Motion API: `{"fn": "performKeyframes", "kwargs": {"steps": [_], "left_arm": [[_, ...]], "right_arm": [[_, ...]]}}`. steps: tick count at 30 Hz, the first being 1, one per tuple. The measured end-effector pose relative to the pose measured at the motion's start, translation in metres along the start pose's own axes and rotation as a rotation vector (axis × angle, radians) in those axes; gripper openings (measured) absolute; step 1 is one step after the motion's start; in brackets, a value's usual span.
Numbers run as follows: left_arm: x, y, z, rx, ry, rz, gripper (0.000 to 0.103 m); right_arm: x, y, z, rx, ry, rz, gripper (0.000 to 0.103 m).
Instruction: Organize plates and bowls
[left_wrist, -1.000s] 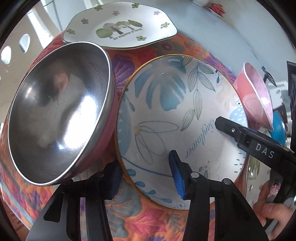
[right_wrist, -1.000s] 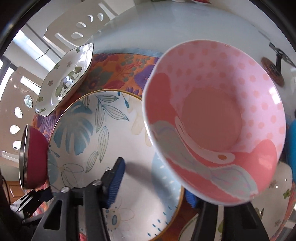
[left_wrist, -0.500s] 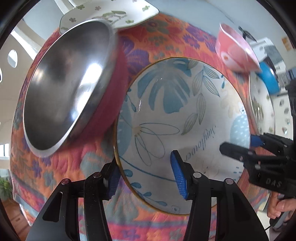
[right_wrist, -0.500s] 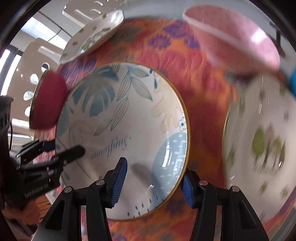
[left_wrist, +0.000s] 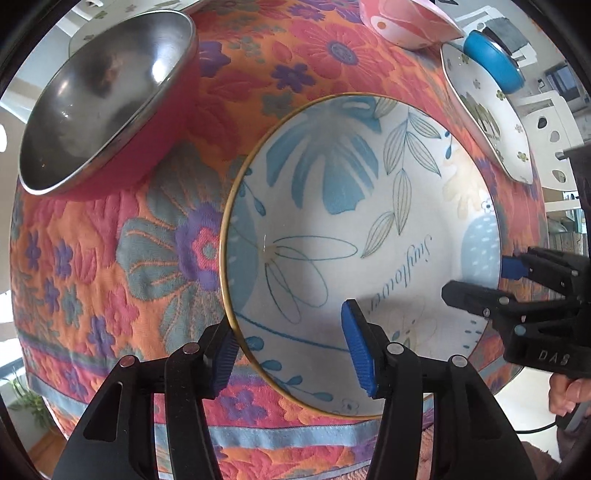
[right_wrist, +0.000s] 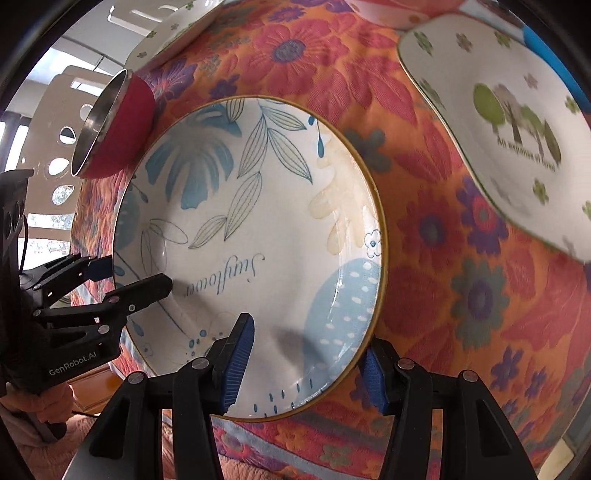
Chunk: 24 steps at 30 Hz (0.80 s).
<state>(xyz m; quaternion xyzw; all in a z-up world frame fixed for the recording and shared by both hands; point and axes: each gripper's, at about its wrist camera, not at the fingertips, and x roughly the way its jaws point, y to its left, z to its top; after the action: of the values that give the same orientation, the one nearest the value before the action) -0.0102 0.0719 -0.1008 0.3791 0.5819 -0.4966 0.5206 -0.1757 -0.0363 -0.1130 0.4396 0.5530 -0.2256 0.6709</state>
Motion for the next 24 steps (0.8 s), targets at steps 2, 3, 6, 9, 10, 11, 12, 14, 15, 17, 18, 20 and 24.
{"fn": "performKeyframes", "kwargs": {"steps": [2,3,6,9,10,11,12,14,15,17,18,20,24], "left_arm": [[0.002,0.007,0.006,-0.026,0.007,-0.018,0.052],[0.002,0.009,0.012,-0.035,0.008,-0.021,0.053],[0.002,0.014,0.026,-0.045,0.015,-0.018,0.054],[0.003,0.014,0.039,-0.034,0.02,-0.013,0.055],[0.005,0.011,0.055,-0.032,0.023,-0.01,0.056],[0.006,0.011,0.057,-0.032,0.027,-0.006,0.056],[0.005,0.004,0.047,-0.034,0.027,-0.006,0.056],[0.006,0.006,0.052,-0.04,0.031,-0.006,0.056],[0.007,0.007,0.055,-0.041,0.032,-0.004,0.056],[0.008,0.01,0.053,-0.038,0.034,-0.001,0.057],[0.008,0.01,0.054,-0.037,0.034,0.002,0.056],[0.006,0.01,0.056,-0.034,0.032,0.005,0.055],[0.0,0.002,0.064,-0.03,0.031,0.023,0.047]], "right_arm": [[0.001,0.0,-0.002,0.011,0.002,-0.003,0.053],[0.002,-0.001,-0.001,0.023,0.008,-0.007,0.053],[-0.004,-0.008,0.002,0.029,0.007,-0.025,0.053],[-0.005,-0.009,0.009,0.051,-0.019,-0.038,0.053],[-0.006,-0.01,0.01,0.06,-0.021,-0.038,0.053],[-0.007,-0.011,0.012,0.066,-0.022,-0.039,0.053],[-0.008,-0.012,0.013,0.064,-0.02,-0.041,0.053],[-0.012,-0.02,0.022,0.053,-0.016,-0.046,0.053],[-0.012,-0.02,0.023,0.049,-0.016,-0.048,0.053],[-0.009,-0.014,0.027,0.048,-0.014,-0.052,0.053],[-0.003,-0.006,0.027,0.044,-0.012,-0.057,0.053],[0.006,0.005,0.031,0.032,-0.007,-0.071,0.053],[0.006,0.014,0.028,0.02,0.0,-0.095,0.053]]}}
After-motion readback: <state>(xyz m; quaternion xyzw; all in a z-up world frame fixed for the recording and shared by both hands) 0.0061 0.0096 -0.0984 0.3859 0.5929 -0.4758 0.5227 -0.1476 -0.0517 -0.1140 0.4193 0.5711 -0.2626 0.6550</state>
